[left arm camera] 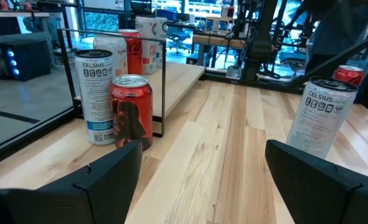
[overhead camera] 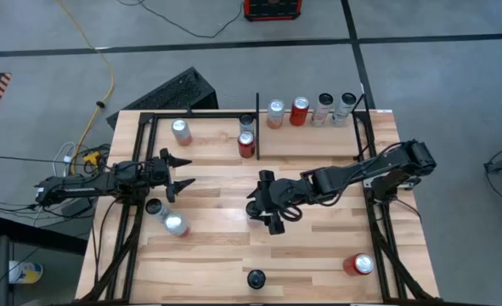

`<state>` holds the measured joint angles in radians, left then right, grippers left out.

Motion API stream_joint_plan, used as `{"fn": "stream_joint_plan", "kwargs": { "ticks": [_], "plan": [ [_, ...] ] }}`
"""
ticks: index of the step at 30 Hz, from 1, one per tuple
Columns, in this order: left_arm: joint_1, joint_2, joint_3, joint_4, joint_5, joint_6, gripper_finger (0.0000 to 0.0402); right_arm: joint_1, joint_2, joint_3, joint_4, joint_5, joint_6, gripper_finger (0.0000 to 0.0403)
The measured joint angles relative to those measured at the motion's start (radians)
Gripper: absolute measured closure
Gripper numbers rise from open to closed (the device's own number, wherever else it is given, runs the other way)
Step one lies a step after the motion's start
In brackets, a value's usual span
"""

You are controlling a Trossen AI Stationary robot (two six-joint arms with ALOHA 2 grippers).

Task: Place canned beverage on shelf
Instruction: Put the black blue soda can on the shelf

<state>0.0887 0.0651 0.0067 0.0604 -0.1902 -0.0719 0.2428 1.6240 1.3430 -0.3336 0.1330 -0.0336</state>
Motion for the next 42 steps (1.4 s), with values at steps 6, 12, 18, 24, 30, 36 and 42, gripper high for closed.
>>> {"fn": "stream_joint_plan", "kwargs": {
  "ticks": [6,12,18,24,30,36,42],
  "plan": [
    [0.000,0.000,0.000,0.000,0.000,0.000,0.0074,-0.004,0.015,0.001,0.020,0.004,-0.028,0.0052],
    [0.000,0.000,0.000,0.000,0.000,0.000,0.0074,-0.003,0.015,0.001,0.016,0.004,-0.031,0.0040],
    [0.000,0.000,0.000,0.000,0.000,0.000,0.0074,-0.003,0.015,0.001,0.016,0.004,-0.054,0.0040],
    [0.000,0.000,0.000,0.000,0.000,0.000,0.0074,-0.003,0.015,0.005,0.017,0.004,-0.058,0.0039],
    [0.000,0.000,0.000,0.000,0.000,0.000,0.0074,-0.009,0.014,0.082,-0.034,0.006,-0.054,0.0039],
    [0.000,0.000,0.000,0.000,0.000,0.000,0.0074,-0.025,0.013,0.183,-0.184,0.007,0.029,0.0039],
    [0.000,0.000,0.000,0.000,0.000,0.000,0.0074,-0.074,0.013,0.216,-0.213,0.144,0.004,0.0043]
  ]
}}
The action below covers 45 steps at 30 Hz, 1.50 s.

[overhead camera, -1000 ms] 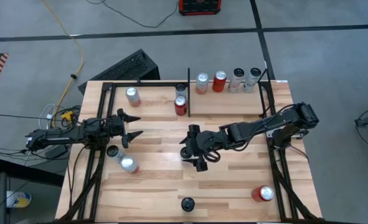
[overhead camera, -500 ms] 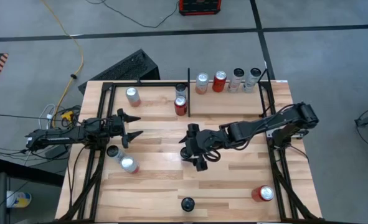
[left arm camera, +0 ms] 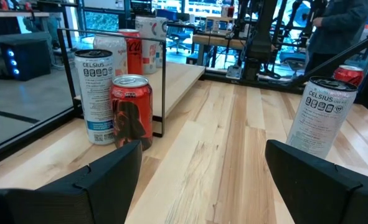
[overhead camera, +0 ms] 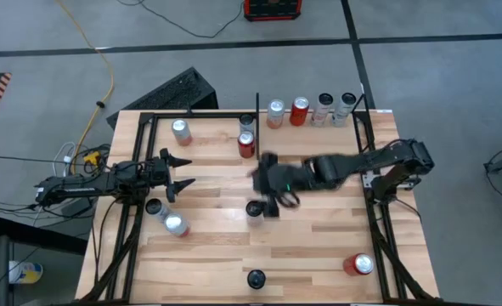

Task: Place canned beverage on shelf
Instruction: Put the black blue soda can on the shelf

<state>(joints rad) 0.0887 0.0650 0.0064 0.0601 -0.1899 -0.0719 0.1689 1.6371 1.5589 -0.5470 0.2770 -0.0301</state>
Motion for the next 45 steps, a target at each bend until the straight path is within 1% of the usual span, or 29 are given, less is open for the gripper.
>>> {"fn": "stream_joint_plan", "kwargs": {
  "ticks": [5,7,10,12,14,16,19,21,23,24,25,26,28,30,32,34,42,45],
  "plan": [
    [0.000,0.000,0.000,0.000,0.000,0.000,0.0074,-0.186,0.000,0.007,0.036,-0.007,-0.020,0.0044],
    [0.000,0.000,0.000,0.000,0.000,0.000,0.0074,-0.265,0.004,0.007,0.073,-0.045,-0.020,0.0044],
    [0.000,0.000,0.000,0.000,0.000,0.000,0.0074,-0.380,0.026,0.008,0.131,-0.133,-0.024,0.0044],
    [0.000,0.000,0.000,0.000,0.000,0.000,0.0074,-0.444,0.065,0.039,0.129,-0.166,-0.040,0.0045],
    [0.000,0.000,0.000,0.000,0.000,0.000,0.0074,-0.501,0.117,0.117,0.098,-0.186,-0.059,0.0045],
    [0.000,0.000,0.000,0.000,0.000,0.000,0.0074,-0.543,0.185,0.233,0.012,-0.219,-0.079,0.0045],
    [0.000,0.000,0.000,0.000,0.000,0.000,0.0074,-0.600,0.321,0.451,-0.176,-0.276,-0.085,0.0045],
    [0.000,0.000,0.000,0.000,0.000,0.000,0.0074,-0.638,0.428,0.609,-0.303,-0.294,-0.088,0.0045],
    [0.000,0.000,0.000,0.000,0.000,0.000,0.0074,-0.670,0.521,0.749,-0.423,-0.322,-0.098,0.0045],
    [0.000,0.000,0.000,0.000,0.000,0.000,0.0074,-0.677,0.558,0.798,-0.459,-0.329,-0.102,0.0045],
    [0.000,0.000,0.000,0.000,0.000,0.000,0.0074,-0.679,0.571,0.794,-0.441,-0.329,-0.108,0.0045],
    [0.000,0.000,0.000,0.000,-0.001,0.000,0.0074,-0.678,0.566,0.752,-0.400,-0.331,-0.115,0.0045],
    [0.000,0.000,0.000,0.000,-0.001,0.000,0.0074,-0.683,0.572,0.714,-0.400,-0.334,-0.137,0.0045],
    [0.000,0.000,0.000,0.000,-0.001,0.000,0.0074,-0.680,0.592,0.712,-0.395,-0.329,-0.155,0.0045],
    [0.000,0.000,0.000,-0.001,-0.001,0.000,0.0074,-0.688,0.598,0.709,-0.430,-0.333,-0.162,0.0045],
    [0.000,0.000,0.000,0.000,0.000,0.000,0.0074,-0.684,0.610,0.712,-0.399,-0.332,-0.173,0.0045],
    [0.000,0.000,0.000,0.000,0.000,0.000,0.0074,-0.673,0.613,0.712,-0.416,-0.329,-0.190,0.0045],
    [0.000,0.000,0.000,0.000,0.000,0.000,0.0074,-0.673,0.613,0.712,-0.426,-0.329,-0.227,0.0045]
  ]
}}
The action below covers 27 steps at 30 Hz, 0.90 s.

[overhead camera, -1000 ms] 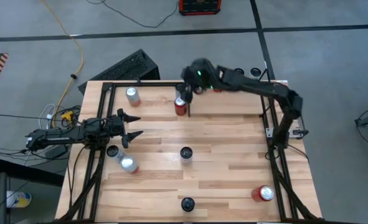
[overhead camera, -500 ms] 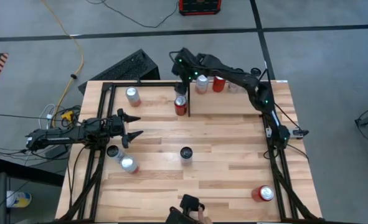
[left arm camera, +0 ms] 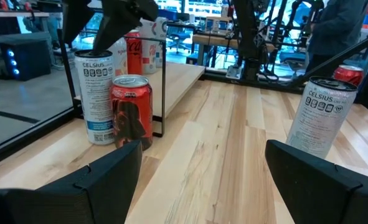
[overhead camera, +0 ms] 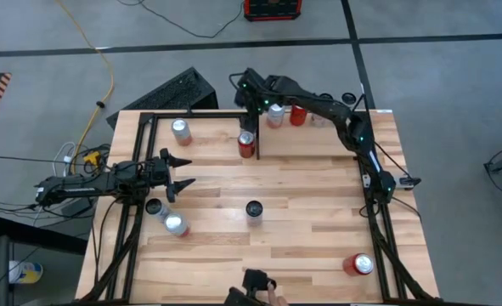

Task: Place canned beverage on shelf
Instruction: Put the black blue soda can on the shelf

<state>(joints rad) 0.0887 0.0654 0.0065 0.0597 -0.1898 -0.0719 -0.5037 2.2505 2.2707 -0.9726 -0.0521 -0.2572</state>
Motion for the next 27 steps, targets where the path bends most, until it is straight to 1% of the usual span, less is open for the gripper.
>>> {"fn": "stream_joint_plan", "kwargs": {
  "ticks": [8,12,19,27],
  "plan": [
    [0.000,0.000,0.000,0.000,0.000,0.000,0.0074,0.015,0.000,0.000,-0.025,-0.004,-0.142,0.0045],
    [0.000,0.000,0.000,0.000,0.000,0.000,0.0074,0.020,0.000,0.000,-0.018,-0.004,-0.144,0.0045],
    [0.000,0.000,0.000,0.000,0.000,0.000,0.0074,0.008,0.007,0.000,-0.068,-0.008,-0.143,0.0045],
    [0.000,0.000,0.000,0.000,0.000,0.000,0.0074,0.008,0.013,0.000,-0.061,-0.015,-0.127,0.0045]
  ]
}}
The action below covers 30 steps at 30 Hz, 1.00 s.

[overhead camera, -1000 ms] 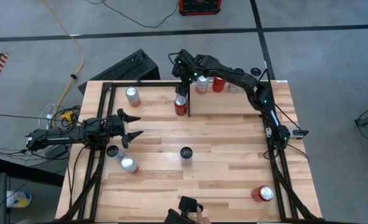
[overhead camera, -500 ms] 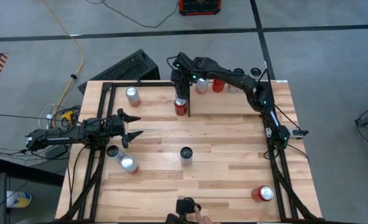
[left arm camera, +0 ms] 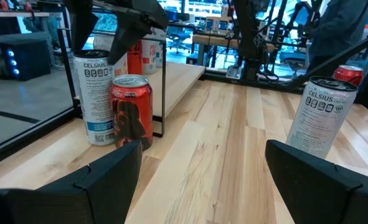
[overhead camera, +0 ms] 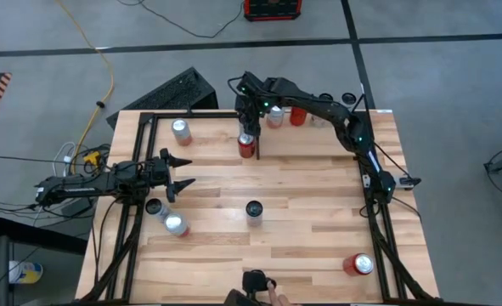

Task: Place canned beverage on shelf
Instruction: Put the black blue soda can on the shelf

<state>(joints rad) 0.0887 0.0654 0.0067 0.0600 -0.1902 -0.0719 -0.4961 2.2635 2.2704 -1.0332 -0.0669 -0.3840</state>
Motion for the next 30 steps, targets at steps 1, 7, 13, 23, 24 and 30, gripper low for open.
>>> {"fn": "stream_joint_plan", "kwargs": {
  "ticks": [1,7,13,23,24,30],
  "plan": [
    [0.000,0.000,0.000,0.000,0.000,0.000,0.0074,0.000,0.000,0.000,0.000,0.001,0.002,0.0045],
    [0.000,0.000,0.000,0.000,0.000,0.000,0.0074,0.001,0.000,-0.004,-0.003,0.009,0.015,0.0045],
    [0.000,0.000,0.000,0.000,0.000,0.000,0.0074,0.000,0.000,-0.008,-0.004,0.015,0.017,0.0063],
    [0.000,0.000,0.000,0.000,0.000,0.000,0.0074,0.001,-0.001,-0.009,0.005,0.015,0.012,0.0107],
    [0.000,0.000,0.000,0.000,0.000,0.000,0.0074,0.004,-0.001,-0.010,0.011,0.015,0.012,0.0110],
    [0.000,0.000,0.000,0.000,0.000,0.000,0.0074,0.010,0.000,-0.011,0.066,0.017,0.009,0.0114]
  ]
}}
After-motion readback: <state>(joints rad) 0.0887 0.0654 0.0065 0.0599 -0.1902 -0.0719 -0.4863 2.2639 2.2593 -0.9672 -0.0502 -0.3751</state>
